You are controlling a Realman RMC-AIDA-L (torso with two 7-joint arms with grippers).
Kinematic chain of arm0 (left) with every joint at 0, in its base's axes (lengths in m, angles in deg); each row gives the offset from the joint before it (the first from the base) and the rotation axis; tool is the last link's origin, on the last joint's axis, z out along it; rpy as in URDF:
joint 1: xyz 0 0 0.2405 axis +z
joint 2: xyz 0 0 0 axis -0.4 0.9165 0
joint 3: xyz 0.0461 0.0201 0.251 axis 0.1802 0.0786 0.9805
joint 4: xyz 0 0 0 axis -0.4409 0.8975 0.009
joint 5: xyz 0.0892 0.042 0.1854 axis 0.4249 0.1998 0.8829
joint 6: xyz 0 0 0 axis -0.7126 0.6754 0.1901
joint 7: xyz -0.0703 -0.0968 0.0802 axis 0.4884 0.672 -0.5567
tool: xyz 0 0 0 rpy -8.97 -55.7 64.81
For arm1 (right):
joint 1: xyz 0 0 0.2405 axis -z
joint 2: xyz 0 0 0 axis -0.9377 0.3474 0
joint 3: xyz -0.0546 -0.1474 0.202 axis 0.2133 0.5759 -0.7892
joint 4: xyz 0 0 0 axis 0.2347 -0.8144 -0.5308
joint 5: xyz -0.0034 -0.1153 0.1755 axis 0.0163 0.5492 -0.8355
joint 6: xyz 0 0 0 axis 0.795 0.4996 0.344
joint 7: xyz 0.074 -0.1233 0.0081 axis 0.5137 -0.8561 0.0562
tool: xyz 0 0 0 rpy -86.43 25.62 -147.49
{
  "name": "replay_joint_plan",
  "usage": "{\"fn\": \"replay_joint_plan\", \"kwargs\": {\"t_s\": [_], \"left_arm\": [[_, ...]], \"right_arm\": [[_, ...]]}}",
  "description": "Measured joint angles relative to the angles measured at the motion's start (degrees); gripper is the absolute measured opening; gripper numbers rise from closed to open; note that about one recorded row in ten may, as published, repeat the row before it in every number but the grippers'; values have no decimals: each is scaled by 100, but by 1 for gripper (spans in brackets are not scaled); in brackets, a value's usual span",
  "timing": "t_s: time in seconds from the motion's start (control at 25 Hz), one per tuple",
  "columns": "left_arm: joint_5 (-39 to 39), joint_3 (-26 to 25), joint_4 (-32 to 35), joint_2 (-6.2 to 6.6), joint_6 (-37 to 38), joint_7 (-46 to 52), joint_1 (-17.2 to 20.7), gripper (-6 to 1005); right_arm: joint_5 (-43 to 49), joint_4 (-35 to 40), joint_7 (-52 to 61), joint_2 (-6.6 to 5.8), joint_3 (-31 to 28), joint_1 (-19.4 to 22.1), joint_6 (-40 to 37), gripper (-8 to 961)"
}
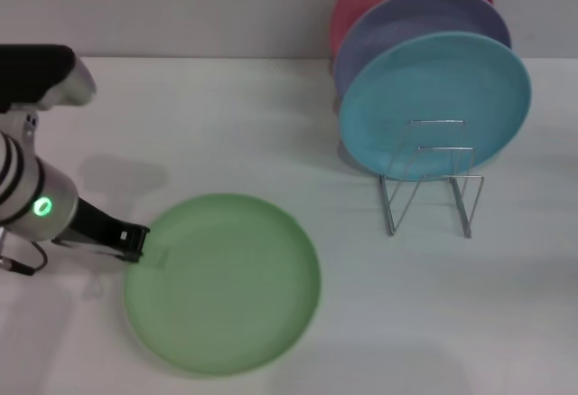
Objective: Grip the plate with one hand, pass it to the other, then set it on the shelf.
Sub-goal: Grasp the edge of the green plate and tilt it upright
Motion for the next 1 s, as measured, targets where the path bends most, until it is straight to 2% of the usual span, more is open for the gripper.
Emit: {"fn": "replay_joint_plan", "kwargs": {"t_s": [0.2, 0.44, 0.48, 0.56, 0.6, 0.64, 0.68, 0.76, 0.84, 0.88, 0.92, 1.0], "left_arm": [[-2, -592, -36, -2, 371, -370, 12, 25], [-4, -900, -147, -1, 1172, -680, 62, 26], [-9, -967, -247, 0, 1658, -785, 115, 26], [-19, -979, -290, 0, 1839, -819, 139, 26], [-74, -997, -422, -2, 2430, -943, 230, 26], [-74, -997, -422, -2, 2430, -943, 230, 26], [-230, -981, -549, -7, 3075, -1068, 329, 25], [-323, -966, -600, -9, 3372, -1132, 387, 25], [-627, -928, -737, -18, 4073, -1322, 521, 24], [-1046, -825, -873, -20, 4740, -1575, 653, 24], [-1046, -825, -873, -20, 4740, -1575, 653, 24], [-1594, -648, -992, -15, 5412, -1914, 817, 25]], "right_arm": [[0, -10, 0, 0, 1, 3, 0, 699], [0, -25, 17, 15, 31, 14, -1, 700], [0, -29, 30, 38, 30, 24, -2, 700], [0, -36, 29, 64, 29, 32, 7, 700], [0, -42, 18, 81, 33, 34, 21, 700], [0, -42, 18, 81, 33, 34, 21, 700], [0, -43, 16, 108, 41, 35, 38, 699], [0, -43, 16, 117, 43, 36, 41, 699], [0, -45, 15, 142, 44, 37, 44, 699], [1, -45, 14, 165, 48, 46, 45, 699], [1, -45, 14, 165, 48, 46, 45, 699], [10, -42, 13, 191, 52, 58, 45, 698]]}}
